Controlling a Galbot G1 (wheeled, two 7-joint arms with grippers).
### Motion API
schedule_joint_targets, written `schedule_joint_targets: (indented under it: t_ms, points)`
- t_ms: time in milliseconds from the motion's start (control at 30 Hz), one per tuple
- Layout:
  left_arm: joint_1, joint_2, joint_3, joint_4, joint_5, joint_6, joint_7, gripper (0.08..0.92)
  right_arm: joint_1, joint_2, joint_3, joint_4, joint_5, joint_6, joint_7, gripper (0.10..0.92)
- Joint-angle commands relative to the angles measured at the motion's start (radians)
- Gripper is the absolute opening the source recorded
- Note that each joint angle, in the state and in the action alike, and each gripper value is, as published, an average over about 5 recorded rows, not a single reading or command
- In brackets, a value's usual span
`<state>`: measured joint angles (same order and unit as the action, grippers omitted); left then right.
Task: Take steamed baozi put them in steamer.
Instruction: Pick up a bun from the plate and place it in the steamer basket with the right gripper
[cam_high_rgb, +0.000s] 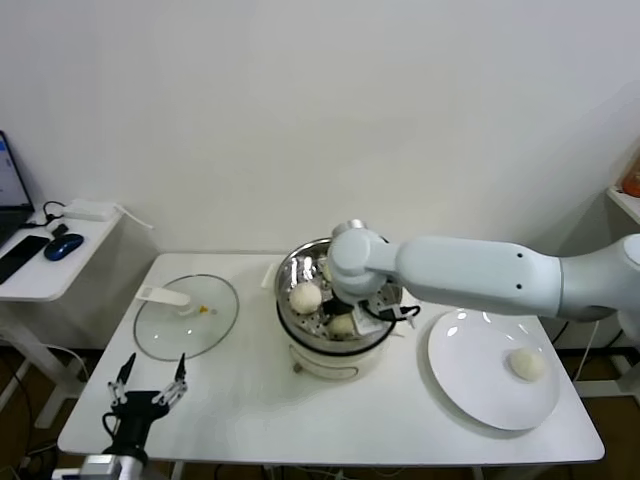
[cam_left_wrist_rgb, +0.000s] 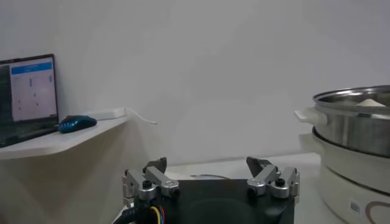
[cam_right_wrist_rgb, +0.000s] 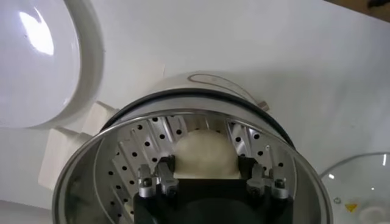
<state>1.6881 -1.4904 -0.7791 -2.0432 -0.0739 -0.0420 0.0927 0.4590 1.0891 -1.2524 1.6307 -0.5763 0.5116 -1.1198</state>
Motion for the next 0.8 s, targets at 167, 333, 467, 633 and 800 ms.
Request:
schedule_joint_targets:
  t_ms: [167,333,467,633,800]
  points:
    - [0.000,-0.003,0.002,0.002,0.002,0.001,0.001,0.823,-0.016,0.010,-0.001,0.000,-0.015,0.008,-0.003,0.670]
    - [0.001,-0.002,0.000,0.005,0.002,0.000,0.000,0.823,-0.024,0.005,-0.002,0.002,-0.016,0.007,-0.006,0.677]
    - [0.004,-0.002,-0.001,0.007,0.001,-0.002,-0.001,0.823,-0.028,0.004,0.000,0.002,-0.012,0.006,-0.004,0.684]
    - [0.003,-0.003,-0.001,0.007,0.002,-0.002,-0.001,0.823,-0.026,0.004,0.004,-0.006,-0.004,0.008,0.000,0.736]
    - [0.003,-0.004,0.000,0.007,0.002,-0.002,-0.001,0.823,-0.017,0.002,0.015,-0.013,0.012,0.025,-0.001,0.816]
